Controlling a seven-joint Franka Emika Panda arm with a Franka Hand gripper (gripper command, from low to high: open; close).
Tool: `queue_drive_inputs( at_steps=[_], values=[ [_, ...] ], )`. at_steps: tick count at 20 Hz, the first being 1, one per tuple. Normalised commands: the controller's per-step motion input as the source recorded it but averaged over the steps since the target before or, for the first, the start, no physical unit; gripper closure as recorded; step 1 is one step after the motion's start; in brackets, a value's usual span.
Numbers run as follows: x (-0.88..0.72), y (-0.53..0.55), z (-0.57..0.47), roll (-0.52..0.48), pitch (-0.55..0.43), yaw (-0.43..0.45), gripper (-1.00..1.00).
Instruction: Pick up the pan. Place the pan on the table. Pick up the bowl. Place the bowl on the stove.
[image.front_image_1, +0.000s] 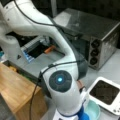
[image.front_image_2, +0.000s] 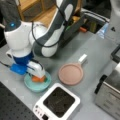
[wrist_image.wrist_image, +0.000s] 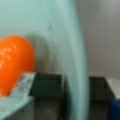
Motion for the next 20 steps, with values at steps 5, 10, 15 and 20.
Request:
queue_drive_inputs(
  at_steps=[5,10,15,20],
  values=[
    [0.04,-0.14,0.12,0.346,0.026,0.032,1.00],
    [0.09,-0.02,0.15,0.292,0.017,0.026,1.00],
    [0.03,-0.01,0.22,0.322,0.028,0.022,1.00],
    [0.02,-0.02,0.21,0.378,0.071,-0.042,1.00]
  ],
)
